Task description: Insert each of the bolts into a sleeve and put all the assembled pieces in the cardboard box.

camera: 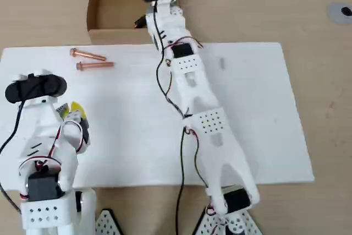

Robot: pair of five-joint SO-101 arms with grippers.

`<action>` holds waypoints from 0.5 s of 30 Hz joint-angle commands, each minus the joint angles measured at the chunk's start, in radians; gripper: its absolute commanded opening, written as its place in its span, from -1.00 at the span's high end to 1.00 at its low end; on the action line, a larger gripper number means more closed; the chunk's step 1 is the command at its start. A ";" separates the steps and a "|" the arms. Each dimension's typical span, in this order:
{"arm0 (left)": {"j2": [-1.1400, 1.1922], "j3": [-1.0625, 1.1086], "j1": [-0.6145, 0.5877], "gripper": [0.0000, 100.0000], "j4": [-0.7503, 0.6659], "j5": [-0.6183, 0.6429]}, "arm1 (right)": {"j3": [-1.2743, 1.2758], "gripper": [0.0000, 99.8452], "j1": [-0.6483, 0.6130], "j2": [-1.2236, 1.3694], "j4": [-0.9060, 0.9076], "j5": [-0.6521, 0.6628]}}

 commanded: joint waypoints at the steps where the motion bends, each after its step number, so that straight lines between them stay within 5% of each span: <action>1: 0.001 -0.028 -0.008 0.89 -0.014 0.003 | -0.097 0.40 0.021 -0.028 0.051 0.008; 9: 0.001 -0.029 -0.008 0.89 -0.015 0.003 | -0.206 0.37 0.018 -0.076 0.232 0.005; 15: 0.001 -0.064 -0.014 0.89 -0.014 0.003 | -0.206 0.37 0.022 -0.357 0.549 -0.055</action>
